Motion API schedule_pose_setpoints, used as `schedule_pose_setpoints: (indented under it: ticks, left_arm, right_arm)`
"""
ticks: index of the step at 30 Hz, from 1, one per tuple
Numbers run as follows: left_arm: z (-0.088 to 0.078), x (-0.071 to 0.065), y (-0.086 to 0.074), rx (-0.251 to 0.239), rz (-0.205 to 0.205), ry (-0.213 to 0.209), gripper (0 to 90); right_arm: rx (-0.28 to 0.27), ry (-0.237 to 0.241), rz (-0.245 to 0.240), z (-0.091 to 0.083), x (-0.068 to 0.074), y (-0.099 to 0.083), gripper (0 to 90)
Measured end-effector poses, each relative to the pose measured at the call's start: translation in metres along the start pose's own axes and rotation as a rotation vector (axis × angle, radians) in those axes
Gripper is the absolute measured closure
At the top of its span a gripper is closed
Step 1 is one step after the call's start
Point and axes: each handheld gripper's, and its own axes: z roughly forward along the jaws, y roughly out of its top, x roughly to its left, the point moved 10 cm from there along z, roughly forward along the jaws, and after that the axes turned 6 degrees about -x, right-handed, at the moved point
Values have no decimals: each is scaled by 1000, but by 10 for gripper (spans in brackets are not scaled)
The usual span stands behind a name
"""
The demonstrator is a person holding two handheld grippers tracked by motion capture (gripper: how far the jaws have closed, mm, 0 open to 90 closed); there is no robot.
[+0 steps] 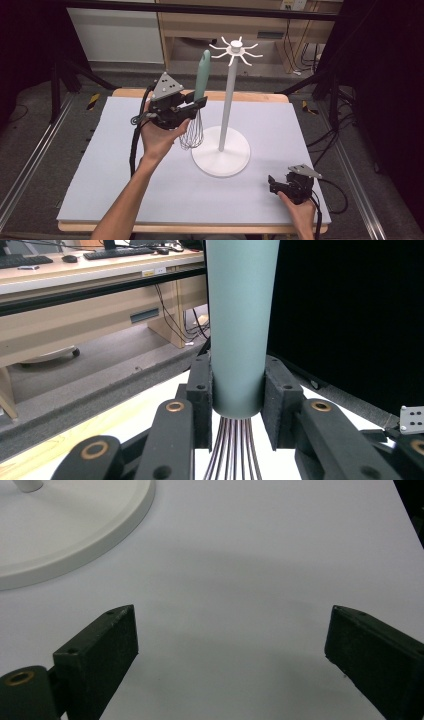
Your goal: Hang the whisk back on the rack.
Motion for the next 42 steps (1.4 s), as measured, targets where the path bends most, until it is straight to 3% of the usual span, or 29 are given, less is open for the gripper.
schedule_pose_setpoints:
  ticks: [24,42]
  left_arm:
    - [20,-6,3,25,20,6,686]
    - [35,-9,0,25,5,1,686]
  right_arm:
    - [-2,0,1,0,-1,0,74]
    - [-1,1,-2,0,-1,0,74]
